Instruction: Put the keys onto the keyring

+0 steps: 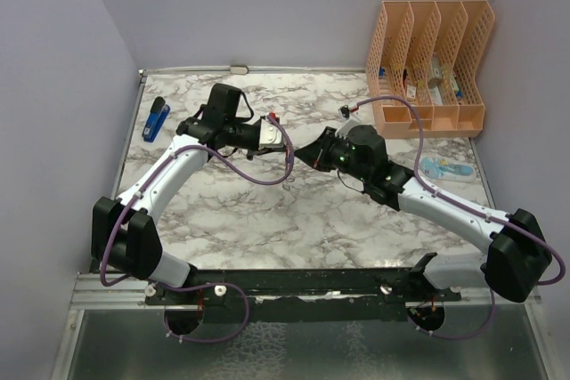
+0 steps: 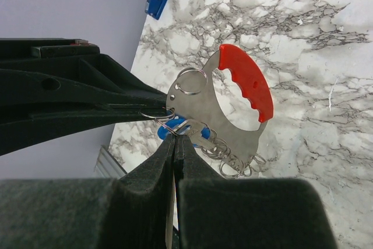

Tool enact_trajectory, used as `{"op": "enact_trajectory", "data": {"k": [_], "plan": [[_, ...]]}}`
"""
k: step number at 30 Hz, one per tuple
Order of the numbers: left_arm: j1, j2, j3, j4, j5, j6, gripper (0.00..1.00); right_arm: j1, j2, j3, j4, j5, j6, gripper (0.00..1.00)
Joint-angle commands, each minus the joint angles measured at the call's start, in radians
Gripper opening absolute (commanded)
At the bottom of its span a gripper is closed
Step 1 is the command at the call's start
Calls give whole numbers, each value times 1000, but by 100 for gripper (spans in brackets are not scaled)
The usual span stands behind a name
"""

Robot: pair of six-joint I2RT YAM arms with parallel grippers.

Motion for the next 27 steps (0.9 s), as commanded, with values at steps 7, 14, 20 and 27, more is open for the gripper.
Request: {"op": "enact_trajectory", "data": {"k": [7,14,20,27], "plan": [[1,-34,-5,28,-5,6,0,-5,27,3,-41,9,33,1],[1,-37,-6,28,-5,7,0,-5,22,1,-56,24,44,1],[1,-35,-6,33,-6,2,0,-4,18,-10,-53,28,52,1],[1,-35,-11,8,1,34,0,-4,-44,-79,95,11,-43,2]]}}
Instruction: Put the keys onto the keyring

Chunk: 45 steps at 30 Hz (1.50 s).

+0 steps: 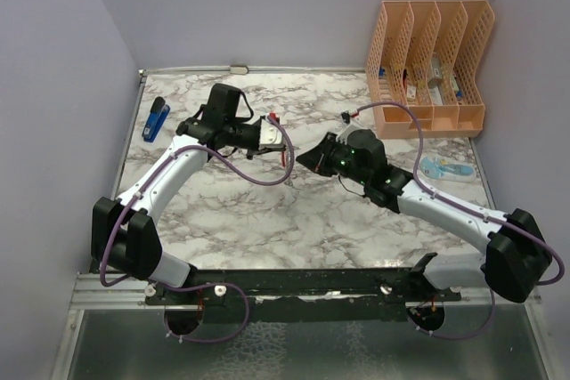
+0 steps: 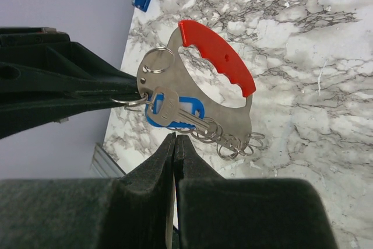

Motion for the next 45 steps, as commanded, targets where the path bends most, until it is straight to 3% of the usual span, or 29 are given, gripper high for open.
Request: {"op": "enact_trajectory", "data": {"k": [1,6,8,19,30,45], "plan": [[1,-32,-8,-18,24,51,0,-4,-65,-60,121,2,-115,5],[1,-33,-6,-70,41,104,0,-4,-140,-83,102,15,-303,41],[1,-32,-5,-89,45,123,0,-4,-179,-104,125,-11,-382,48],[-3,-26,11,-201,98,225,0,-4,-236,-228,382,-275,-718,48],[-11,-29,12,-240,111,257,0,-4,-158,-266,489,-363,-787,50],[-23,-30,18,-283,119,282,0,-4,-68,-248,559,-374,-811,47]]}}
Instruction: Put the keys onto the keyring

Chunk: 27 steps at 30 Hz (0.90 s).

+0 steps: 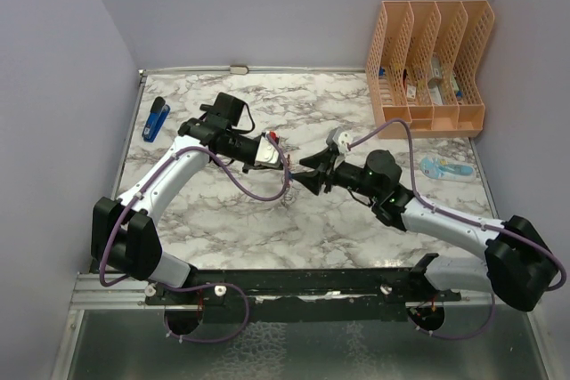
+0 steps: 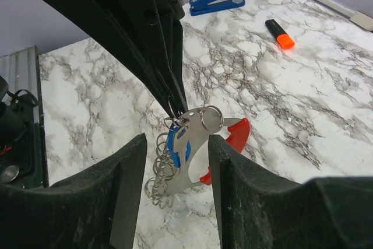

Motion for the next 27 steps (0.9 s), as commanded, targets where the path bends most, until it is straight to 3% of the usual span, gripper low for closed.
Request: {"op": "enact_trajectory", "data": {"k": [1,27], "plan": [[-7,-30,20,-29,63,36,0,-4,16,14,67,-27,-20,47],[-12,-26,30,-48,74,41,0,-3,96,28,132,-51,0,36]]}}
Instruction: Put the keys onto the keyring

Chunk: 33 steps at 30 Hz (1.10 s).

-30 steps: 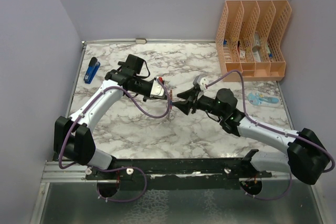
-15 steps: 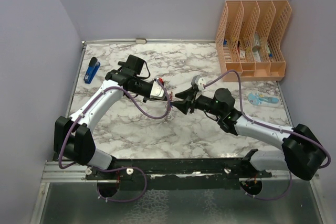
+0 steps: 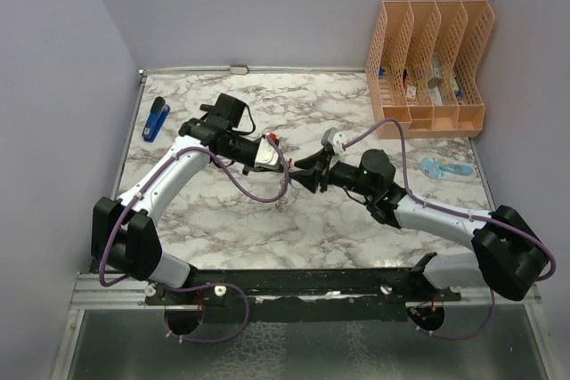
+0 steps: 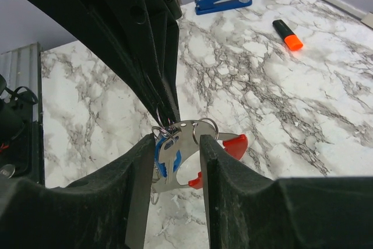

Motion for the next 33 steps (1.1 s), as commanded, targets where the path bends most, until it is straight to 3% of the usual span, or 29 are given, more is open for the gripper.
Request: {"op": "enact_trajectory", "data": {"k": [1,12,16,33], "plan": [[-5,-25,29,-14,60,23,0,-3,15,24,45,-20,4,35],[-5,-25,29,-14,62,22,0,-3,32,31,52,-24,19,27],[-6,-25,29,-14,61,22,0,-3,36,38,42,-29,21,14],[-5,-24,40,10,37,6,0,-3,31,46,-12,-30,82,6]]}}
